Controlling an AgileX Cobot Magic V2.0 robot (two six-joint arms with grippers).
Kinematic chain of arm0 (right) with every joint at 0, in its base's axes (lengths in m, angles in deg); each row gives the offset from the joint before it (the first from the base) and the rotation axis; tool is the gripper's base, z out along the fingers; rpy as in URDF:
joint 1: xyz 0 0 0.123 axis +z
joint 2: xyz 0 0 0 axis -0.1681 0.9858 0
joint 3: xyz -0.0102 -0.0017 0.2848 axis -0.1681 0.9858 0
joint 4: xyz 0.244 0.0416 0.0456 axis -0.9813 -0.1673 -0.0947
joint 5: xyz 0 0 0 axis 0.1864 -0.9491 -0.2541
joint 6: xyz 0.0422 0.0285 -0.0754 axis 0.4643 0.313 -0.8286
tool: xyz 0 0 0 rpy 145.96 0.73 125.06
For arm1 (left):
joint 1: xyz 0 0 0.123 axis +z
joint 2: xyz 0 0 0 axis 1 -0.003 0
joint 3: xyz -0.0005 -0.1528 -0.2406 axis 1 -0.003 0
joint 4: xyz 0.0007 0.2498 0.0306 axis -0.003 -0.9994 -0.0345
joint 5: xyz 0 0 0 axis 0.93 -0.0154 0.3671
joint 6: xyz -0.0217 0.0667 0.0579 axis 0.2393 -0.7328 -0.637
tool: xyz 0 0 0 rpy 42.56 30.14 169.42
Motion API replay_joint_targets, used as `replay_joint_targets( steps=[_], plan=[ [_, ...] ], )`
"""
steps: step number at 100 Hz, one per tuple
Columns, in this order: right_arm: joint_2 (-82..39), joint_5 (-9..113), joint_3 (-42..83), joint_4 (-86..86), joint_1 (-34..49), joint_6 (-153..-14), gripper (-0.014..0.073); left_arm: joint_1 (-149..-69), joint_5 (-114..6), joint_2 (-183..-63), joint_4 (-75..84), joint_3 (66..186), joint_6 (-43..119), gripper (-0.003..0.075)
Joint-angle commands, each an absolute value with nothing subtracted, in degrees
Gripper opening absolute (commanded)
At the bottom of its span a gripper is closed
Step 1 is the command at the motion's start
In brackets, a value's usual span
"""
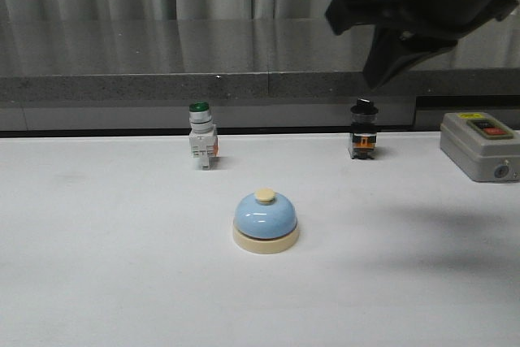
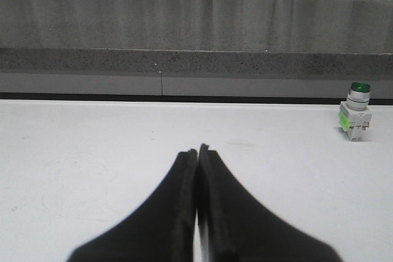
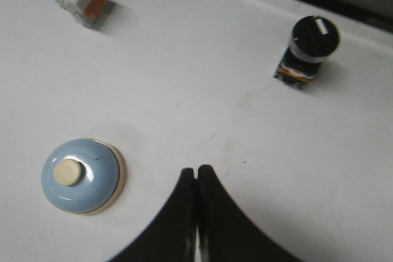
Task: Place and press bell with both arms
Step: 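Move the right gripper over the bell's brass button, then press down on the bell button with the closed right gripper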
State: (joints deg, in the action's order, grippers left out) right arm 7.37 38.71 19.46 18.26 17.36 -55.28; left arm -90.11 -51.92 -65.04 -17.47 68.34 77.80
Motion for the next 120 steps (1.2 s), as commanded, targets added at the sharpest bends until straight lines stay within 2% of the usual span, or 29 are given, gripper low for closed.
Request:
replay_joint_targets(
  steps=[1,29,58,100,120],
  plan=[
    [8.98,38.4,14.88,18.17,18.99,-55.56,-0.006,-90.08,-47.28,-63.34,-17.33,65.87,78.28,-0.002],
    [18.45,30.47,4.99,18.05,24.43,-55.74,-0.006,-90.08,-47.28,-63.34,-17.33,65.87,78.28,-0.002],
    [24.35,21.69,-3.27,11.13,27.29,-61.72,-0.006,-90.08,-47.28,-63.34,-17.33,65.87,78.28,-0.002],
    [31.65,20.19,-3.93,10.58,27.35,-61.72,-0.006,-90.08,-47.28,-63.34,-17.33,65.87,78.28,-0.002],
    [28.97,20.91,-3.93,10.2,27.35,-61.72,-0.006,-90.08,-47.28,-63.34,-17.33,65.87,78.28,-0.002]
  ],
)
